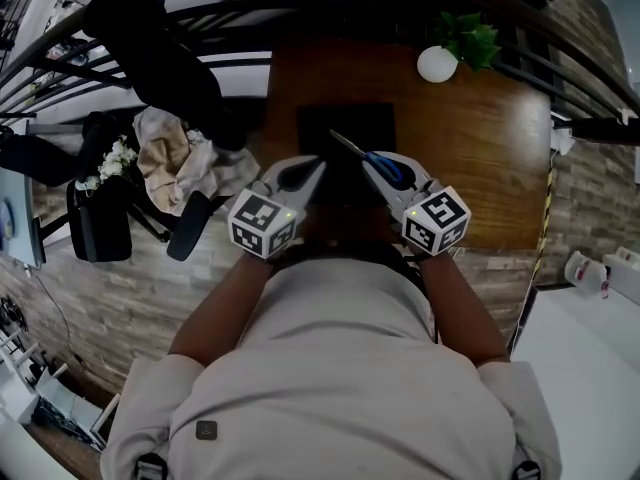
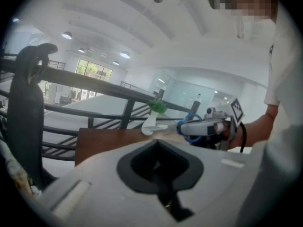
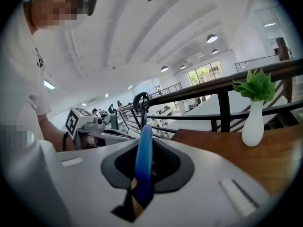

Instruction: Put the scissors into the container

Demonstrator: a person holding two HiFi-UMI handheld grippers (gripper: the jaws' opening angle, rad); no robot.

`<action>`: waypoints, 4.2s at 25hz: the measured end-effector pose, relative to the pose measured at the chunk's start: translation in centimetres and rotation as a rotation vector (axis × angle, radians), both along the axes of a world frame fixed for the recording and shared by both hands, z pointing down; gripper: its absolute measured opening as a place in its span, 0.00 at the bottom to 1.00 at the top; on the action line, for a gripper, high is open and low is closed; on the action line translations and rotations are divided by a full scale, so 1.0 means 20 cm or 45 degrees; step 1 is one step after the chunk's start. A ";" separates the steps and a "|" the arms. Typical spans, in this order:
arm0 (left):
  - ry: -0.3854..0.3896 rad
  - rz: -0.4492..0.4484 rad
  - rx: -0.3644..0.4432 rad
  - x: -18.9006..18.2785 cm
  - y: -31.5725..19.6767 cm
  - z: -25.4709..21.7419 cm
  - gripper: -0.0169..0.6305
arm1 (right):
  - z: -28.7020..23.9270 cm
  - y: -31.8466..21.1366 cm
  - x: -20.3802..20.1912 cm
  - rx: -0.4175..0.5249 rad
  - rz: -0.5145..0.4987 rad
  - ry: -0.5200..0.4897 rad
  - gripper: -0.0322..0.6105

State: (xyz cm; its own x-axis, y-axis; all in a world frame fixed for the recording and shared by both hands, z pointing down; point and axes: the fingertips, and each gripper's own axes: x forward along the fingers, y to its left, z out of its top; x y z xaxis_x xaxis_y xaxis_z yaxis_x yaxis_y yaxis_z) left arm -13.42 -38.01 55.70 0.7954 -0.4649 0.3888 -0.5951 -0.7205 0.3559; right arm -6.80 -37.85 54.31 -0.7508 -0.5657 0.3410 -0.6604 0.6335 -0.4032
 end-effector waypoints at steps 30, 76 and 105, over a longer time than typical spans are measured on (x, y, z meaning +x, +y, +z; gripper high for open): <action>-0.166 -0.145 -0.290 -0.04 0.12 0.76 0.03 | 1.03 0.19 0.00 -0.592 -0.226 0.146 0.13; -0.136 -0.124 -0.223 -0.01 0.16 0.50 0.03 | 0.84 0.10 0.03 -0.330 -0.044 0.401 0.44; -0.017 0.076 0.075 -0.03 0.35 -0.23 0.03 | -0.18 0.36 -0.10 0.139 0.032 0.200 0.06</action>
